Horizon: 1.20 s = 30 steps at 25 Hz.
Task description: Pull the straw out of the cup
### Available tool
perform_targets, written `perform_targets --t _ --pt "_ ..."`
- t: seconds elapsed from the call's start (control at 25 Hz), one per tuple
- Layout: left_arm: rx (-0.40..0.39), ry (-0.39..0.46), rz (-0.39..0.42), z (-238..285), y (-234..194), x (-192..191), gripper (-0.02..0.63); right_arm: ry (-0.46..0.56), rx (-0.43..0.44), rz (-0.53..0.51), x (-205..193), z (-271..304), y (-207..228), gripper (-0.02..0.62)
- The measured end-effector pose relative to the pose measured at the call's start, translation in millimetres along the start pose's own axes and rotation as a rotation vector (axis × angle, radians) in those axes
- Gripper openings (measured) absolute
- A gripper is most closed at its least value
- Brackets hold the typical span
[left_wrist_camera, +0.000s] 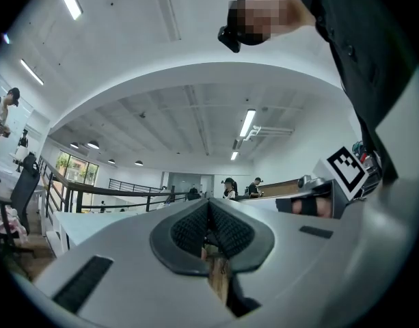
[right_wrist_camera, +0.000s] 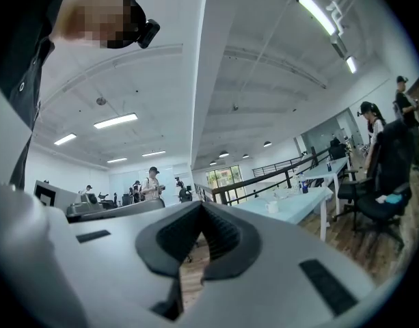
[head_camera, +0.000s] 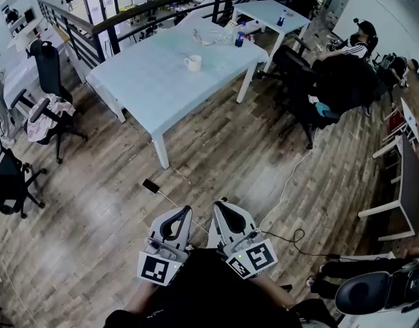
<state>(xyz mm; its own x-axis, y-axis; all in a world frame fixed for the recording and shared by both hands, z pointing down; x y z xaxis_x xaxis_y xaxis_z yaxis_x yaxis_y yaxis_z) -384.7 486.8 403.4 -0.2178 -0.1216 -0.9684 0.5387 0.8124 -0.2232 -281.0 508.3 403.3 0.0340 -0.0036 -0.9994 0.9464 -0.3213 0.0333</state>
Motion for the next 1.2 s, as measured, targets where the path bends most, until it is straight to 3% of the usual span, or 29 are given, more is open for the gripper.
perform_targets --t 0.44,0.56,0.8,1.2 --pt "-0.002 0.027 -0.049 86.2 -22.3 1.1 0.012 -0.028 0.052 0.005 -6.3 47.3 72.0 0.009" --pt "-0.007 0.011 -0.03 111.2 -24.5 -0.6 0.012 -0.024 0.075 0.014 -3.0 60.0 93.4 0.009" --pt "0.053 -0.018 -0.036 161.3 -38.1 -7.3 0.012 -0.033 0.098 -0.01 2.3 85.3 140.8 0.009" --pt "0.082 0.072 -0.017 258.6 -47.1 -4.0 0.012 -0.057 0.184 -0.02 5.5 129.6 222.7 0.009"
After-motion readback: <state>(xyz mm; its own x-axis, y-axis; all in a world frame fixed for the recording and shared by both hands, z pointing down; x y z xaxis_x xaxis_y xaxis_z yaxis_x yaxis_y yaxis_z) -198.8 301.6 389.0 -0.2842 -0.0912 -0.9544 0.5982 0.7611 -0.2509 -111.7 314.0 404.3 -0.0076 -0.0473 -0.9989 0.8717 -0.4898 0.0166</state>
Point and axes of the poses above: the fingertips, and each gripper's own axes: z forward along the fingers, y to its right, x out of its top, the point moved 3 cm from there along -z, backward along the fingers, and after that the axes turned 9 degrees about -z, right-handed, at the moved point
